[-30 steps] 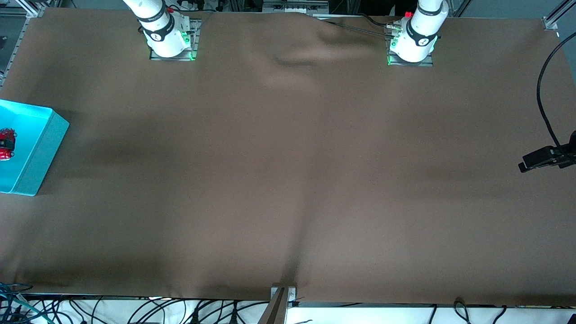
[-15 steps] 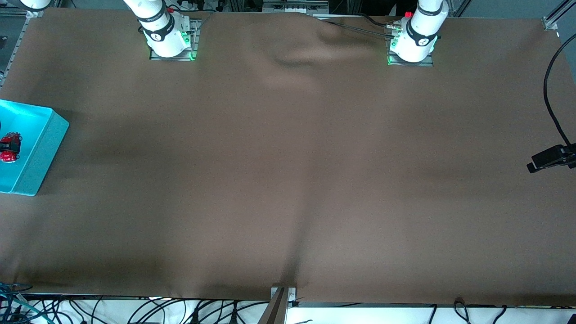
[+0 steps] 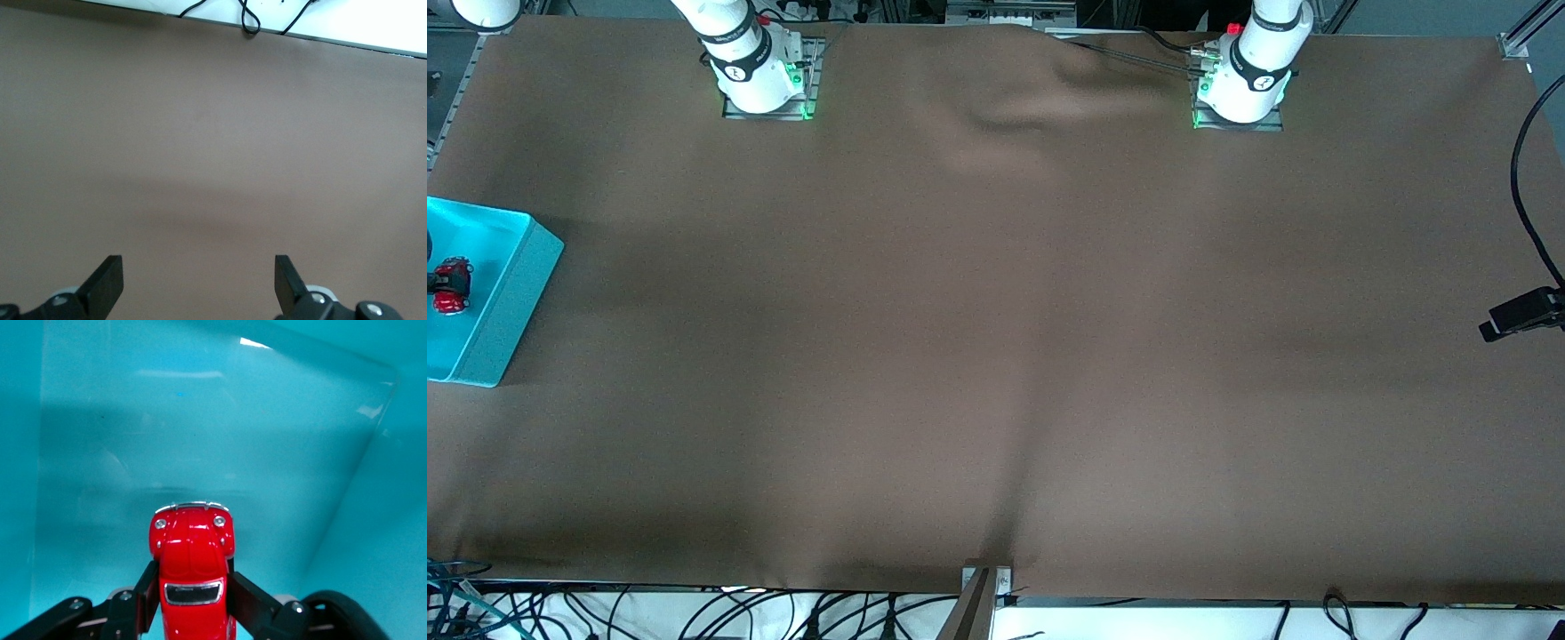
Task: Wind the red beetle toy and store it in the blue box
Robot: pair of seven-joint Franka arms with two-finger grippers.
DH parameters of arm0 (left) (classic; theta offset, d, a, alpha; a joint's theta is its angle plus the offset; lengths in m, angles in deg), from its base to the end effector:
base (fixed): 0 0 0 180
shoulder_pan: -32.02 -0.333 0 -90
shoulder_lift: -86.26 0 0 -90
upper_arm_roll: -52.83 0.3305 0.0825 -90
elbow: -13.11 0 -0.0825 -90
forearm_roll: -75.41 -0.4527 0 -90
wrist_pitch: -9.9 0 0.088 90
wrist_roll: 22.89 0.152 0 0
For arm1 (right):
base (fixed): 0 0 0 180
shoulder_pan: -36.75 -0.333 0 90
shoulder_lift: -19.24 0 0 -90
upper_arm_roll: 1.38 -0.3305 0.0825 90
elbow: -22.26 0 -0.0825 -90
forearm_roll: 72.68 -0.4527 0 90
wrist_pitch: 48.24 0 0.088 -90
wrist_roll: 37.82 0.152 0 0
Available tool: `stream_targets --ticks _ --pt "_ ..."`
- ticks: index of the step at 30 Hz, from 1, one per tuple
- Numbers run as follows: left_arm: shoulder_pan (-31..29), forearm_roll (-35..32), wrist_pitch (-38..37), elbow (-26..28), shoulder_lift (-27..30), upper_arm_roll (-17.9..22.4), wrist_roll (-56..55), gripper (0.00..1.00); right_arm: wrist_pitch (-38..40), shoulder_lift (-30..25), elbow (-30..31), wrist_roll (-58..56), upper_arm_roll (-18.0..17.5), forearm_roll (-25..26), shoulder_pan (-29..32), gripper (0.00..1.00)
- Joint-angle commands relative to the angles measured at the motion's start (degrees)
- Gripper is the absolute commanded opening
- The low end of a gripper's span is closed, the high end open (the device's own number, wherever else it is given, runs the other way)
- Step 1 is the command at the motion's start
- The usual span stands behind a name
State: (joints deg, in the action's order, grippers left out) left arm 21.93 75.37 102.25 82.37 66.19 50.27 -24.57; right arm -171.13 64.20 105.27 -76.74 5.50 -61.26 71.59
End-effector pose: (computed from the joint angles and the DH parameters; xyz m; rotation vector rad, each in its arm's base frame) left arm 0.7313 0.1022 0.5560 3.1181 0.2560 0.0841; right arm 0.5759 -0.5202 0.1420 2.9846 0.1470 -0.3396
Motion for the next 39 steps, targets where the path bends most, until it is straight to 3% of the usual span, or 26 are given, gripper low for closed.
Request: stream_targets --ticks 1,15,25,27,33,39 --pt "-0.29 -0.05 -0.59 -1.67 -0.58 -0.16 1.59 1.00 0.19 0.84 -1.89 -4.49 -0.99 0.10 2.43 0.00" --pt "-1.25 -0.05 -0.59 -1.67 -0.58 -0.25 2.20 1.00 -0.68 2.33 -1.10 -12.93 -0.82 0.10 7.79 0.00" --pt "-1.43 0.04 -0.59 -1.67 -0.58 -0.25 2.65 1.00 -0.77 2.94 -1.10 -13.29 -1.08 0.18 8.06 0.01" --pt "-1.52 0.04 -0.59 -1.67 -0.58 -0.25 2.65 1.00 -0.51 2.94 -1.18 -13.20 -1.26 0.10 8.06 0.14" --pt "-1.78 0.04 -0.59 -1.85 -0.58 -0.25 2.73 1.00 0.19 2.42 -1.36 -11.79 -3.63 -0.69 8.06 0.79" --pt "-2.57 0.13 -0.59 -1.85 -0.58 -0.34 4.93 1.00 3.87 1.19 -1.80 -7.14 -6.09 -1.31 7.97 0.84"
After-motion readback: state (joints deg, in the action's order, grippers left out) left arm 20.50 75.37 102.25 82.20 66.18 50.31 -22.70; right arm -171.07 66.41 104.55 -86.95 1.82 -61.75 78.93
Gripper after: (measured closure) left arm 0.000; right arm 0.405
